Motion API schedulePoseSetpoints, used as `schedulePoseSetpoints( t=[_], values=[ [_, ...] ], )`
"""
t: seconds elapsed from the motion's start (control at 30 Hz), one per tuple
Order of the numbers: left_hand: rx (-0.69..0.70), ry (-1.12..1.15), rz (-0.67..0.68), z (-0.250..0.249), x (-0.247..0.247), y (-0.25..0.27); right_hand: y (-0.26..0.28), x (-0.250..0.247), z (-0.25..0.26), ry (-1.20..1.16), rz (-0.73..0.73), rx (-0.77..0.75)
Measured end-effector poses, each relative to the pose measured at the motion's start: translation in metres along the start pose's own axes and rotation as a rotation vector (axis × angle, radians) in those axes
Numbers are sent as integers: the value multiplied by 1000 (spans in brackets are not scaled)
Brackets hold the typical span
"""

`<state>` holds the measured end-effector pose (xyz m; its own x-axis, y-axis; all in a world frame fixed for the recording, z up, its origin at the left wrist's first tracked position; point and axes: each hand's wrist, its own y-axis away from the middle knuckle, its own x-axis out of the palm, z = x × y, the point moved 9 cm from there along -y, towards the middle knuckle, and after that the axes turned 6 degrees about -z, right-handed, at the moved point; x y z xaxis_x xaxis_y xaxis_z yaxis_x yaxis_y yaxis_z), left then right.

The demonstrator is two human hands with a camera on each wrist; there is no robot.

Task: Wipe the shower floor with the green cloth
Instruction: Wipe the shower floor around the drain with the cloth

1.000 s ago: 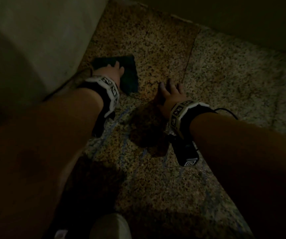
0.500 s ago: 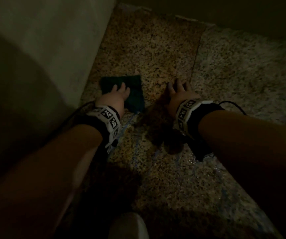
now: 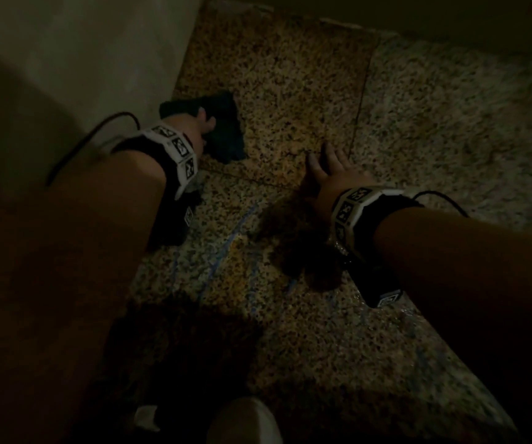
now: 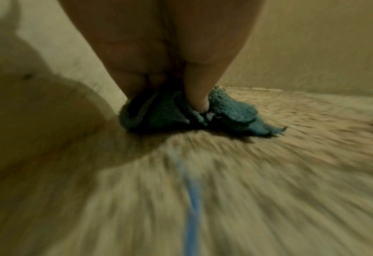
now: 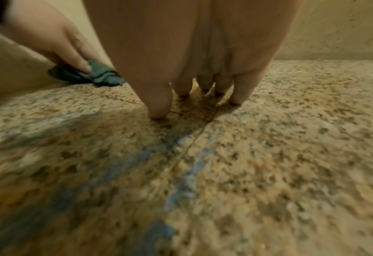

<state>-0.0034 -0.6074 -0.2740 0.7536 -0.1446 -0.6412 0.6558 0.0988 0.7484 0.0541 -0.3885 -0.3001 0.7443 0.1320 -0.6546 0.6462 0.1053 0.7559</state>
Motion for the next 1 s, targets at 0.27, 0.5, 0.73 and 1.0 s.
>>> schedulePoseSetpoints(
  t=[0.27, 0.5, 0.73, 1.0],
  values=[
    [6, -5, 131, -2, 77, 32, 5, -3, 3, -19, -8, 21],
    [34, -3, 169, -5, 127, 69, 14, -2, 7, 30, -20, 7],
    [7, -48, 214, -1, 110, 64, 13, 1, 7, 52, -8, -4],
    [-55, -107, 186, 0, 90, 43, 9, 3, 3, 32, 3, -19]
  ],
)
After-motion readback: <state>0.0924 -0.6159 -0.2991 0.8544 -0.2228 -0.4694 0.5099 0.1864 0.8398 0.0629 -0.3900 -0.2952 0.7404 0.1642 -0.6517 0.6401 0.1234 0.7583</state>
